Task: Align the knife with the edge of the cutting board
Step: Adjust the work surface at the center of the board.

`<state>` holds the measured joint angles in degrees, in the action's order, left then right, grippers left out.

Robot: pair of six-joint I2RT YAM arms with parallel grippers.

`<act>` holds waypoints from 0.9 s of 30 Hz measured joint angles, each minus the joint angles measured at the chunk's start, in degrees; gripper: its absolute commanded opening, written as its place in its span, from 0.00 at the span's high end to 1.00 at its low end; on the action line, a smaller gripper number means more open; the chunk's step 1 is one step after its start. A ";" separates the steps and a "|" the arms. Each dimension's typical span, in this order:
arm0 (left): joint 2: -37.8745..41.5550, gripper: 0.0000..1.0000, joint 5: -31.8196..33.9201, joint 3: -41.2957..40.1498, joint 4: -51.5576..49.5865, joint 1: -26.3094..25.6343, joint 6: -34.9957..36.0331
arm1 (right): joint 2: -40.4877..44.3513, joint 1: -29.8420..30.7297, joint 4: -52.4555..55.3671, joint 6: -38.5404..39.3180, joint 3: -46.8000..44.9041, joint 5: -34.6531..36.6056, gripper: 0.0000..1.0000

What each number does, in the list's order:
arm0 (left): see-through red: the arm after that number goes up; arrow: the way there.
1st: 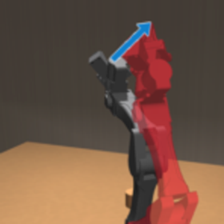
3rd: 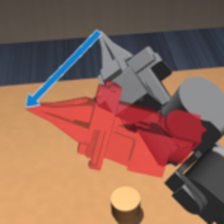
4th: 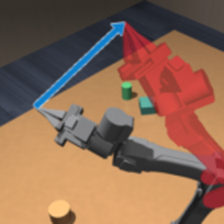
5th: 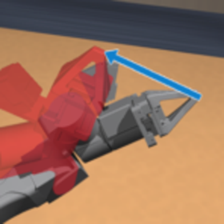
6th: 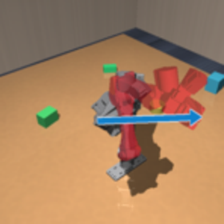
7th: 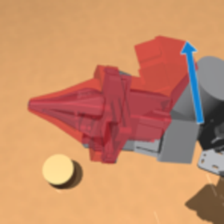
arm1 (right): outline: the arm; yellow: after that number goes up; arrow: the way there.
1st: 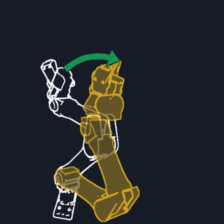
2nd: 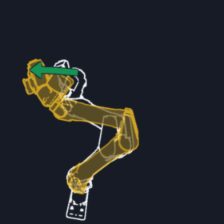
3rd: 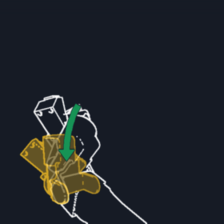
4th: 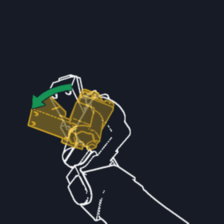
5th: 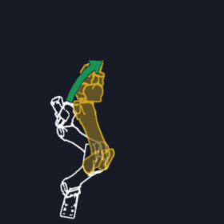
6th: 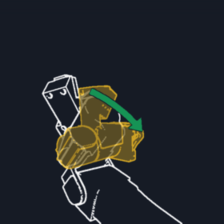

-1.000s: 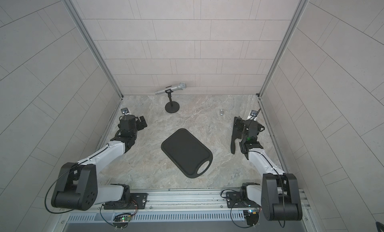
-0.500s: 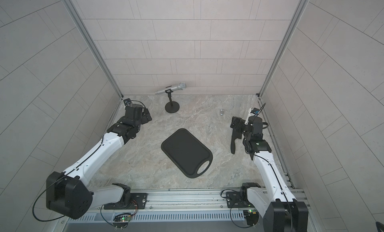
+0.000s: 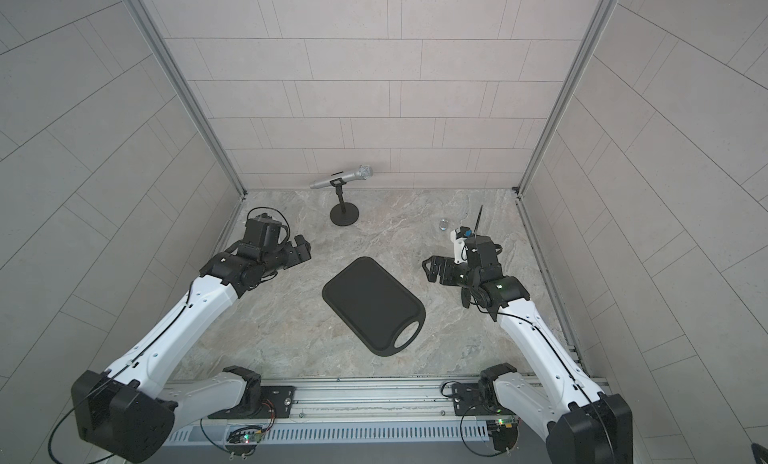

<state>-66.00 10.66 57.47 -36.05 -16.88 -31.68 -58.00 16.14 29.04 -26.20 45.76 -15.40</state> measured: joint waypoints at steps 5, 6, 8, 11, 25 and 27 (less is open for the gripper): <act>4.07 0.00 -7.23 -9.49 -0.24 -0.94 -4.26 | -3.87 3.19 -0.31 -1.11 0.00 -0.92 0.00; 5.18 0.00 -8.44 -11.93 -0.17 -1.55 -5.29 | -4.68 3.80 -0.50 -1.31 -0.02 -1.14 0.00; 7.10 0.00 -10.14 -16.24 -0.26 -3.21 -7.56 | -6.49 4.87 -1.20 -1.53 -0.04 -1.44 0.00; 9.07 0.00 -11.54 -20.61 -0.24 -5.92 -10.23 | -9.51 6.05 -2.80 -1.77 -0.24 -1.99 0.00; 6.05 0.00 -10.21 -25.35 4.24 -17.86 -18.32 | -23.56 9.38 -9.73 -3.19 -1.03 -4.09 0.01; 4.76 0.00 -9.90 -25.40 5.49 -18.97 -19.23 | -25.22 9.40 -10.14 -3.19 -1.03 -4.09 0.02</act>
<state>-61.23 0.75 32.08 -30.57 -35.86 -50.92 -83.22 25.54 18.90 -29.39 44.73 -19.49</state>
